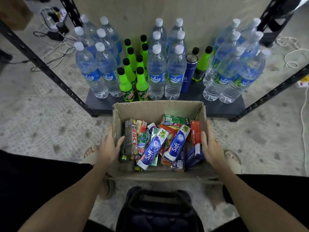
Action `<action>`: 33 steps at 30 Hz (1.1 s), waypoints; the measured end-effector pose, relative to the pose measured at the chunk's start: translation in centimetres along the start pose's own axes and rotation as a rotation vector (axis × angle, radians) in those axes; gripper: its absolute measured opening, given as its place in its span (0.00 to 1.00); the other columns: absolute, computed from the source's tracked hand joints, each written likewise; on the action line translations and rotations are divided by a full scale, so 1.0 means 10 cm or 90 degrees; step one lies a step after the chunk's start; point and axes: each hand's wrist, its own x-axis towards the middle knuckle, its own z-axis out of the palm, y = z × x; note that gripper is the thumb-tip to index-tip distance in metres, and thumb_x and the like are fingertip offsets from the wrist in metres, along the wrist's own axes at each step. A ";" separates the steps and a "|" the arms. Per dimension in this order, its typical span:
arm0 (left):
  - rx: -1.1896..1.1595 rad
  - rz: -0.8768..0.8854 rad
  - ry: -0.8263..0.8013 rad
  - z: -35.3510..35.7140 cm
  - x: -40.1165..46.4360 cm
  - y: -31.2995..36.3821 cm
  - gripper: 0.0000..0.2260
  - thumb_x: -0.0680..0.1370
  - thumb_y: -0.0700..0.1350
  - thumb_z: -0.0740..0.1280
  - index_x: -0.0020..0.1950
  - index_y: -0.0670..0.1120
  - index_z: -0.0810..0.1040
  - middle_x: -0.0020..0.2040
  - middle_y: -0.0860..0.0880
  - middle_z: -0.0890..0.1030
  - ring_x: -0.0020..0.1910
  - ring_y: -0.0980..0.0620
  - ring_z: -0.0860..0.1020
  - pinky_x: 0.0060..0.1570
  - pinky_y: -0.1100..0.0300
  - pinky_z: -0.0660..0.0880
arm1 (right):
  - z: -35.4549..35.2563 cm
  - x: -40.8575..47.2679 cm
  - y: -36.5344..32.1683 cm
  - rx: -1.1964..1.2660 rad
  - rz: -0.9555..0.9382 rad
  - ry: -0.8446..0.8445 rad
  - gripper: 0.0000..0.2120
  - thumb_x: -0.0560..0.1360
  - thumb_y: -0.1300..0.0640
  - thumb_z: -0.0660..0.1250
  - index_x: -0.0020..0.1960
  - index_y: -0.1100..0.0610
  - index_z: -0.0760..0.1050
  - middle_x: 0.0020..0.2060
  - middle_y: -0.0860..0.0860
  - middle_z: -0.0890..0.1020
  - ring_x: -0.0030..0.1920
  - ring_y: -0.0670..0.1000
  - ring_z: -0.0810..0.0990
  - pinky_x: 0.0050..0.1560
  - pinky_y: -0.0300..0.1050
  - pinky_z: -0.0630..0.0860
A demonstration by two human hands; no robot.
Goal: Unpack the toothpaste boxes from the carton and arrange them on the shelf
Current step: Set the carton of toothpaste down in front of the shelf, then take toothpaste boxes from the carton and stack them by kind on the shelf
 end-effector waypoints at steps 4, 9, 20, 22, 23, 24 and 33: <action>0.058 -0.018 0.040 0.05 0.03 0.05 0.36 0.80 0.64 0.61 0.81 0.51 0.51 0.75 0.38 0.68 0.71 0.35 0.70 0.67 0.38 0.68 | -0.03 0.07 0.04 0.007 0.036 0.006 0.24 0.84 0.41 0.48 0.79 0.36 0.48 0.63 0.64 0.79 0.59 0.69 0.78 0.61 0.61 0.72; 0.203 0.135 0.188 0.05 0.06 0.37 0.33 0.80 0.56 0.65 0.78 0.43 0.57 0.74 0.37 0.64 0.73 0.36 0.62 0.72 0.38 0.59 | -0.02 0.09 -0.04 -0.072 -0.028 0.104 0.25 0.84 0.43 0.52 0.78 0.49 0.60 0.67 0.58 0.75 0.66 0.60 0.69 0.67 0.58 0.59; 0.057 0.194 -0.249 0.72 -0.13 0.46 0.36 0.78 0.59 0.68 0.78 0.48 0.55 0.77 0.46 0.63 0.74 0.47 0.67 0.70 0.44 0.70 | 0.29 0.08 -0.32 -0.193 -0.296 -0.134 0.39 0.71 0.34 0.64 0.78 0.42 0.56 0.71 0.48 0.67 0.70 0.54 0.63 0.68 0.55 0.60; 0.075 0.174 -0.289 0.81 -0.15 0.41 0.41 0.75 0.60 0.71 0.78 0.47 0.53 0.77 0.44 0.61 0.74 0.46 0.67 0.70 0.43 0.70 | 0.37 0.10 -0.29 -0.196 -0.295 -0.236 0.43 0.67 0.34 0.67 0.78 0.38 0.53 0.72 0.46 0.65 0.71 0.54 0.60 0.72 0.60 0.57; 0.079 0.167 -0.304 0.84 -0.16 0.40 0.43 0.74 0.61 0.73 0.78 0.48 0.52 0.77 0.44 0.61 0.74 0.45 0.66 0.70 0.43 0.71 | 0.39 0.11 -0.27 -0.206 -0.299 -0.274 0.45 0.66 0.34 0.67 0.78 0.37 0.52 0.73 0.45 0.64 0.72 0.53 0.59 0.73 0.62 0.56; 0.084 0.169 -0.313 0.88 -0.17 0.39 0.44 0.73 0.61 0.74 0.78 0.48 0.51 0.77 0.44 0.61 0.74 0.45 0.66 0.70 0.43 0.70 | 0.41 0.12 -0.25 -0.216 -0.305 -0.302 0.46 0.64 0.35 0.68 0.78 0.37 0.52 0.74 0.44 0.63 0.71 0.53 0.58 0.73 0.63 0.55; 0.165 0.176 -0.223 1.10 -0.24 0.47 0.41 0.75 0.51 0.74 0.79 0.45 0.52 0.71 0.44 0.66 0.71 0.46 0.67 0.72 0.47 0.69 | 0.58 0.29 -0.20 -0.303 -0.401 -0.334 0.43 0.69 0.51 0.73 0.78 0.40 0.56 0.75 0.43 0.63 0.69 0.53 0.59 0.64 0.53 0.57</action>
